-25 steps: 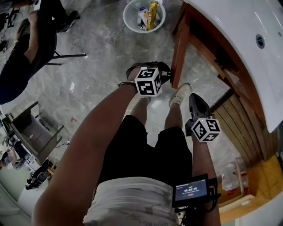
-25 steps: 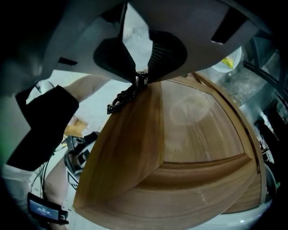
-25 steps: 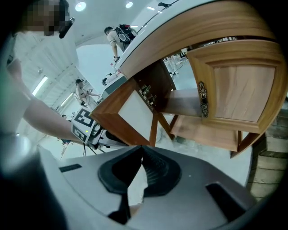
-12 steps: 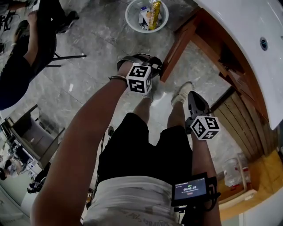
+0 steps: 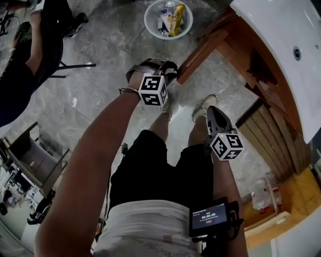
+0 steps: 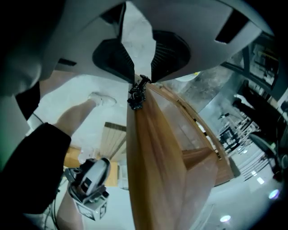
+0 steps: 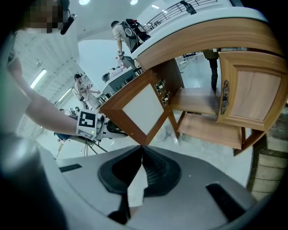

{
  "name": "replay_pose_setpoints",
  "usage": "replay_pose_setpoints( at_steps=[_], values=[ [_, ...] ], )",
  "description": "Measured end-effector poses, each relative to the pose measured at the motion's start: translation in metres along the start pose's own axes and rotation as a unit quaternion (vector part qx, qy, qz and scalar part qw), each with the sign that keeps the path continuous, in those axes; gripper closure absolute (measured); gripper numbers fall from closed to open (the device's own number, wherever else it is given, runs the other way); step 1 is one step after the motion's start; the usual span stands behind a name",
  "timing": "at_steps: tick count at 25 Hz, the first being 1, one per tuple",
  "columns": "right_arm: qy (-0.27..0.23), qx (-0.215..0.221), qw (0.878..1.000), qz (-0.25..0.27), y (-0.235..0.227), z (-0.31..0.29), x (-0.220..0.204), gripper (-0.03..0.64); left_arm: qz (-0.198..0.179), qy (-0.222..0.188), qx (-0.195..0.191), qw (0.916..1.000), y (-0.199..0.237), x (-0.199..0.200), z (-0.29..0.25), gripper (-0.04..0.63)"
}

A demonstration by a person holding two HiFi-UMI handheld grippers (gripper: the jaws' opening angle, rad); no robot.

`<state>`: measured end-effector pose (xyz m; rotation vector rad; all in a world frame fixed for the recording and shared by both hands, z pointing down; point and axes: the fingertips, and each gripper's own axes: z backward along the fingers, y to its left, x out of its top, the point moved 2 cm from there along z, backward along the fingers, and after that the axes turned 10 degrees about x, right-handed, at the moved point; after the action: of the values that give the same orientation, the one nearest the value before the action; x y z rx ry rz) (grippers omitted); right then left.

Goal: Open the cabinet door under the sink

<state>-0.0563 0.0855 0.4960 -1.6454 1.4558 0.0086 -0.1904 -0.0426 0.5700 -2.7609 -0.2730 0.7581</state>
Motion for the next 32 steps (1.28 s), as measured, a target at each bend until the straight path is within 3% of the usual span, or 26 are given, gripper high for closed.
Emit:
replay_pose_setpoints(
  at_steps=[3, 7, 10, 13, 15, 19, 32],
  values=[
    [0.003, -0.014, 1.000, 0.002, 0.000, 0.002, 0.000, 0.603, 0.074, -0.006, 0.028, 0.9968, 0.003, -0.010, 0.010, 0.489],
    [-0.005, -0.042, 0.999, 0.004, -0.004, 0.009, 0.010, 0.603, 0.174, -0.008, 0.041, 0.9838, -0.010, -0.029, 0.029, 0.491],
    [-0.020, -0.067, 0.998, 0.002, -0.014, 0.016, 0.019, 0.603, 0.223, -0.010, 0.036, 0.9740, -0.029, -0.037, 0.041, 0.500],
    [-0.026, -0.092, 0.995, -0.003, -0.035, 0.023, 0.021, 0.603, 0.263, -0.017, 0.028, 0.9642, -0.052, -0.031, 0.046, 0.550],
    [-0.027, -0.109, 0.994, -0.008, -0.052, 0.029, 0.022, 0.603, 0.280, -0.026, 0.015, 0.9596, -0.068, -0.020, 0.047, 0.586],
    [-0.035, -0.140, 0.989, -0.024, -0.093, 0.039, 0.028, 0.602, 0.305, -0.049, 0.000, 0.9512, -0.086, 0.014, 0.043, 0.586],
    [-0.050, -0.197, 0.978, -0.053, -0.202, 0.049, 0.064, 0.601, 0.370, -0.091, 0.015, 0.9246, -0.089, 0.112, 0.026, 0.586]
  ],
)
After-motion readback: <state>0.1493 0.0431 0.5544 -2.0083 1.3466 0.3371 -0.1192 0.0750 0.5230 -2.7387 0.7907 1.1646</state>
